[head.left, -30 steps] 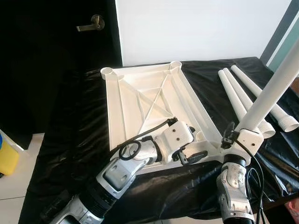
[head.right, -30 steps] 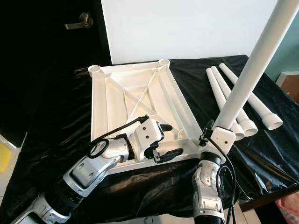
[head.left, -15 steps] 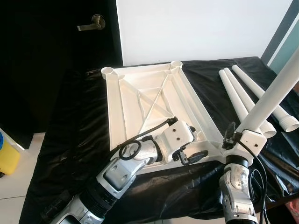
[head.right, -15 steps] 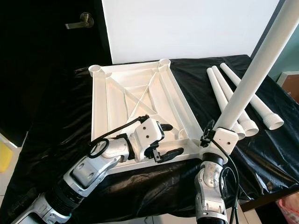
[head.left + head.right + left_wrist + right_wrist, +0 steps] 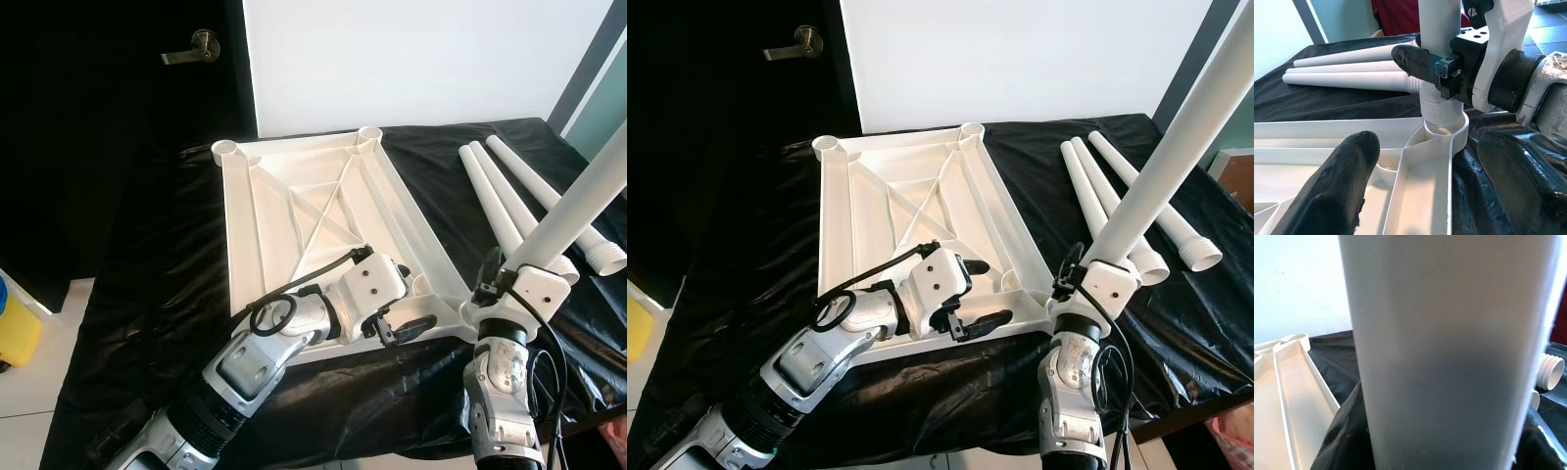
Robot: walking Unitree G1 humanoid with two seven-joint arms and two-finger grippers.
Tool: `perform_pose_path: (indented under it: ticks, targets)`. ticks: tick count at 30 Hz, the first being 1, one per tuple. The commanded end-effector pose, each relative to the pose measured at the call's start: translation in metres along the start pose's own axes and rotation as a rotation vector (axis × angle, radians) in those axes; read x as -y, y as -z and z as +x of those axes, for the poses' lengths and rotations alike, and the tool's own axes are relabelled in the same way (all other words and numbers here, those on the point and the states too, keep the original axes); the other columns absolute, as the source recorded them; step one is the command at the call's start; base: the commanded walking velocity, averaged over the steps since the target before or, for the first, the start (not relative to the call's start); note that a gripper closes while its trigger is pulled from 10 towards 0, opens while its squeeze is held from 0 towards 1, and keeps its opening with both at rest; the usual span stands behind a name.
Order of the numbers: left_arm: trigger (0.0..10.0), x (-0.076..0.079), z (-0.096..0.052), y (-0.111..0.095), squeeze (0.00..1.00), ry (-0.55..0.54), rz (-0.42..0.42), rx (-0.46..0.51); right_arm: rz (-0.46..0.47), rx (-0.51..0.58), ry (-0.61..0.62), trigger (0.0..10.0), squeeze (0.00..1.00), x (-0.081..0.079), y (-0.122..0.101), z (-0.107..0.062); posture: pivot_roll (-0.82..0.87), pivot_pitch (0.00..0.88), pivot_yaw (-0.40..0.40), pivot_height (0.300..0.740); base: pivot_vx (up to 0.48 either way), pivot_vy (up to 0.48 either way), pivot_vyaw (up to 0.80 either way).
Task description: Building children table
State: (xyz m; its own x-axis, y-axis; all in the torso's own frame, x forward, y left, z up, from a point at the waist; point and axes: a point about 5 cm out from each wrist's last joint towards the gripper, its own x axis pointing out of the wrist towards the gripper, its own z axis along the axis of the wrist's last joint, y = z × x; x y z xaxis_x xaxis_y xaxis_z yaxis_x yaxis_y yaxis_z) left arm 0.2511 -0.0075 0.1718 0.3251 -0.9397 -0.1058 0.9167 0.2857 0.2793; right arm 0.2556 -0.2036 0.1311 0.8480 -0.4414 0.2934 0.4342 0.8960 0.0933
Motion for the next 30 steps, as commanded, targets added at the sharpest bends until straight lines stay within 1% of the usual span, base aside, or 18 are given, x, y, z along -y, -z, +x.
perform_pose_path:
  ticks: [1,7,9,11,12,13,14,15,19,20,21,22,23,26,27,28,29,30]
  targets:
    - [10.0,0.000,-0.001,0.000,0.00,0.037,0.011,-0.005,0.011,-0.006,0.004,10.0,0.00,0.000,0.001,0.001,-0.02,0.018,-0.004,0.740,0.000,0.000,0.00]
    - [10.0,0.000,-0.001,0.000,0.00,0.035,0.010,-0.004,0.002,-0.019,-0.003,10.0,0.00,0.001,0.003,-0.001,-0.02,0.018,-0.004,0.740,0.000,0.000,0.00]
    - [10.0,-0.007,-0.002,-0.004,0.00,0.012,-0.014,0.021,-0.039,-0.014,-0.103,10.0,0.00,-0.004,0.003,0.002,-0.02,0.015,-0.009,0.740,0.000,0.000,0.00]
    - [10.0,-0.007,-0.002,-0.004,0.00,0.012,-0.014,0.021,-0.039,-0.014,-0.103,10.0,0.00,-0.004,0.003,0.002,-0.02,0.015,-0.009,0.740,0.000,0.000,0.00]
    - [10.0,-0.012,-0.004,-0.009,1.00,0.013,-0.060,0.054,-0.067,0.009,-0.166,10.0,0.00,-0.007,-0.002,0.007,-0.01,0.012,-0.012,0.740,0.000,0.000,0.00]
    - [10.0,-0.017,-0.006,-0.017,1.00,0.019,-0.100,0.107,-0.085,0.024,-0.234,10.0,0.00,-0.010,-0.008,0.012,-0.01,0.010,-0.015,0.740,0.000,0.000,0.00]
    - [10.0,-0.017,-0.006,-0.017,1.00,0.019,-0.100,0.107,-0.085,0.024,-0.234,10.0,0.00,-0.010,-0.008,0.012,-0.01,0.010,-0.015,0.740,0.000,0.000,0.00]
    - [10.0,-0.020,-0.008,-0.024,1.00,0.027,-0.122,0.149,-0.102,0.031,-0.288,10.0,0.00,-0.012,-0.012,0.017,-0.01,0.007,-0.019,0.740,0.000,0.000,0.00]
    - [10.0,-0.025,-0.009,-0.036,1.00,0.034,-0.116,0.202,-0.122,0.037,-0.355,10.0,0.00,-0.014,-0.020,0.027,-0.01,0.000,-0.026,0.740,0.000,0.000,0.00]
    - [10.0,-0.027,-0.008,-0.040,0.49,0.038,-0.115,0.216,-0.130,0.038,-0.382,10.0,0.00,-0.016,-0.023,0.030,-0.01,0.000,-0.027,0.740,0.000,0.000,0.00]
    - [10.0,-0.027,-0.008,-0.040,0.49,0.038,-0.115,0.216,-0.130,0.038,-0.382,10.0,0.00,-0.016,-0.023,0.030,-0.01,0.000,-0.027,0.740,0.000,0.000,0.00]
    - [10.0,-0.027,-0.008,-0.046,0.00,0.053,-0.124,0.244,-0.123,0.036,-0.431,10.0,0.00,-0.020,-0.027,0.033,-0.01,0.000,-0.030,0.740,0.000,0.000,0.00]
    - [10.0,-0.027,-0.008,-0.046,0.00,0.053,-0.124,0.244,-0.123,0.036,-0.431,10.0,0.00,-0.020,-0.027,0.033,-0.01,0.000,-0.030,0.740,0.000,0.000,0.00]
    - [10.0,-0.029,-0.007,-0.060,0.00,0.098,-0.144,0.317,-0.115,0.011,-0.607,10.0,0.00,-0.032,-0.032,0.036,-0.01,0.000,-0.036,0.740,0.000,0.000,0.00]
    - [10.0,-0.029,-0.007,-0.060,0.00,0.098,-0.144,0.317,-0.115,0.011,-0.607,10.0,0.00,-0.032,-0.032,0.036,-0.01,0.000,-0.036,0.740,0.000,0.000,0.00]
    - [10.0,-0.030,-0.006,-0.064,0.00,0.115,-0.146,0.334,-0.133,0.006,-0.680,10.0,0.00,-0.036,-0.033,0.035,-0.02,0.000,-0.038,0.740,0.000,0.000,0.00]
    - [10.0,-0.030,-0.006,-0.064,0.00,0.115,-0.146,0.334,-0.133,0.006,-0.680,10.0,0.00,-0.036,-0.033,0.035,-0.02,0.000,-0.038,0.740,0.000,0.000,0.00]
    - [10.0,-0.031,-0.006,-0.069,0.00,0.139,-0.142,0.351,-0.151,0.002,-0.752,10.0,0.00,-0.038,-0.033,0.034,-0.02,0.000,-0.038,0.740,0.000,0.000,0.00]
